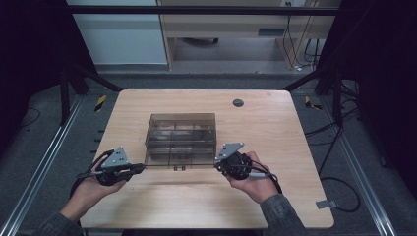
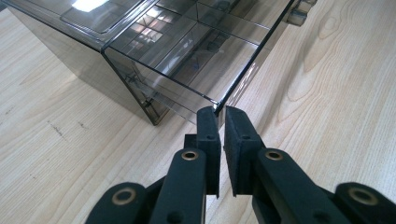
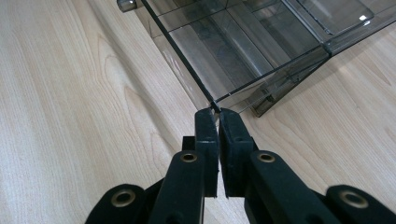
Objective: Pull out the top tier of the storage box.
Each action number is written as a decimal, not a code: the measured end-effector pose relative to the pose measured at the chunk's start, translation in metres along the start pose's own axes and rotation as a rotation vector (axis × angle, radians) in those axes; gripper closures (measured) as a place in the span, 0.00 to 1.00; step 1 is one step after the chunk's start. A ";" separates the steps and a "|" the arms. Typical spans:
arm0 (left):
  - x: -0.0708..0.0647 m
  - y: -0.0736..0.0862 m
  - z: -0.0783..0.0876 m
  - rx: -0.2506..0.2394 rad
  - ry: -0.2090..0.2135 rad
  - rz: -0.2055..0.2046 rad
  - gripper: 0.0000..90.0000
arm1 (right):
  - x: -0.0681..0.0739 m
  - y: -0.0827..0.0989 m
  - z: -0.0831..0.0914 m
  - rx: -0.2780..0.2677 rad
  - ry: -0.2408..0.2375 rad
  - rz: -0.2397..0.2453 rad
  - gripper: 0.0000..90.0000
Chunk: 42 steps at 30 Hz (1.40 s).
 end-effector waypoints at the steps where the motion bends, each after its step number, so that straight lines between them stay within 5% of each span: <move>1: 0.000 0.000 0.000 -0.001 -0.001 -0.001 0.94 | 0.000 0.000 0.000 0.000 -0.002 0.003 0.97; 42: -0.015 0.007 0.000 0.004 0.016 -0.007 0.94 | 0.012 0.010 0.008 0.000 -0.026 -0.006 0.97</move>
Point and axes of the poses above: each handheld gripper's, and its own axes: z roughly backward along the jaws, y roughly out of its underside, x roughly to its left, the point moved 7 cm from there along -z, roughly forward along the jaws, and after that the axes turned 13 degrees about y, right-handed, at the moved point
